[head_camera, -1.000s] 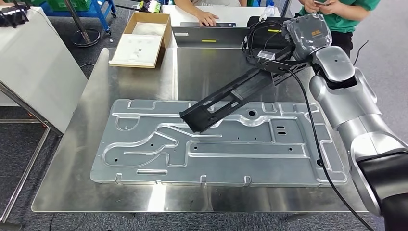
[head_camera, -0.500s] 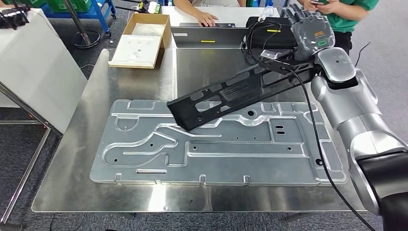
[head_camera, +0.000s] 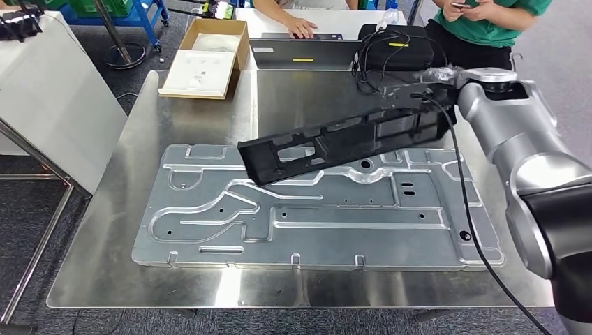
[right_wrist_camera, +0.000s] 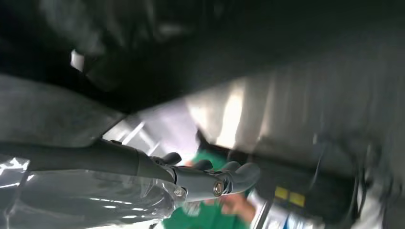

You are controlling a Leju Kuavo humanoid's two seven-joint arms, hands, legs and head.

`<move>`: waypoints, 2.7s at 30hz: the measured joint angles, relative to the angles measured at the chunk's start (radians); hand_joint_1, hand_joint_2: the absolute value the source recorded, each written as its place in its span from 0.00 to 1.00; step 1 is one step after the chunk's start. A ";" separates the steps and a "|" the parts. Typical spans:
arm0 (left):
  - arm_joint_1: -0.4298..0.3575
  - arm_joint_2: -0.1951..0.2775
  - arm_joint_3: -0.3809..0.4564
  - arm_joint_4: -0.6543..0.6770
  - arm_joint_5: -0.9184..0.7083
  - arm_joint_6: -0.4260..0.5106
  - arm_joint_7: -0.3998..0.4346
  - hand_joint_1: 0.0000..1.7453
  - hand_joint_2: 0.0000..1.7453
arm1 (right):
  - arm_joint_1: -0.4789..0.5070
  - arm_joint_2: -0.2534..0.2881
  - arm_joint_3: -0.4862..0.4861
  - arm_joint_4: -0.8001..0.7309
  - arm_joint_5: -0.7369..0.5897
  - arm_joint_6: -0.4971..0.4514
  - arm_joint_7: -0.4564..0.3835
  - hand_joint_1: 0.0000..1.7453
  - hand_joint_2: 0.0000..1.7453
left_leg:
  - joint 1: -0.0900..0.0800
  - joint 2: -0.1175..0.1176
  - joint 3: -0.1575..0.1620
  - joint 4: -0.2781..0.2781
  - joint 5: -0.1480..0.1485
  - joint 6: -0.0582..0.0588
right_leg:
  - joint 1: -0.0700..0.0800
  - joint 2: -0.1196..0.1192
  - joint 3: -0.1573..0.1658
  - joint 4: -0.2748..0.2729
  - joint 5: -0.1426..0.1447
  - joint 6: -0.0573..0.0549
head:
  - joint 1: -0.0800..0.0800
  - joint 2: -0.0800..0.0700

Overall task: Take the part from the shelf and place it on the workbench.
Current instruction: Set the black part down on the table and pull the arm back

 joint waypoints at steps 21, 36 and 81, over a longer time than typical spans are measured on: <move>0.009 0.008 0.009 0.000 0.003 0.016 -0.015 0.00 0.00 | 0.329 -0.167 -0.076 0.103 -0.240 -0.222 -0.086 0.00 0.00 | -0.002 0.005 0.010 0.000 -0.007 0.004 | -0.001 0.006 0.010 -0.001 -0.003 0.004 | 0.000 0.000; 0.002 0.011 0.023 0.000 0.019 0.057 0.004 0.00 0.00 | 0.224 -0.102 -0.069 -0.072 -0.089 -0.589 0.029 0.00 0.00 | 0.008 0.017 0.038 -0.046 0.021 0.028 | -0.013 0.000 -0.074 0.194 -0.109 0.027 | 0.000 0.000; -0.004 -0.010 0.031 -0.001 0.021 0.072 0.010 0.00 1.00 | 0.193 0.001 -0.030 -0.554 0.020 -0.591 0.031 0.00 0.00 | 0.011 0.020 -0.107 0.153 -0.065 -0.040 | -0.017 -0.016 0.042 0.007 -0.033 -0.018 | -0.001 0.000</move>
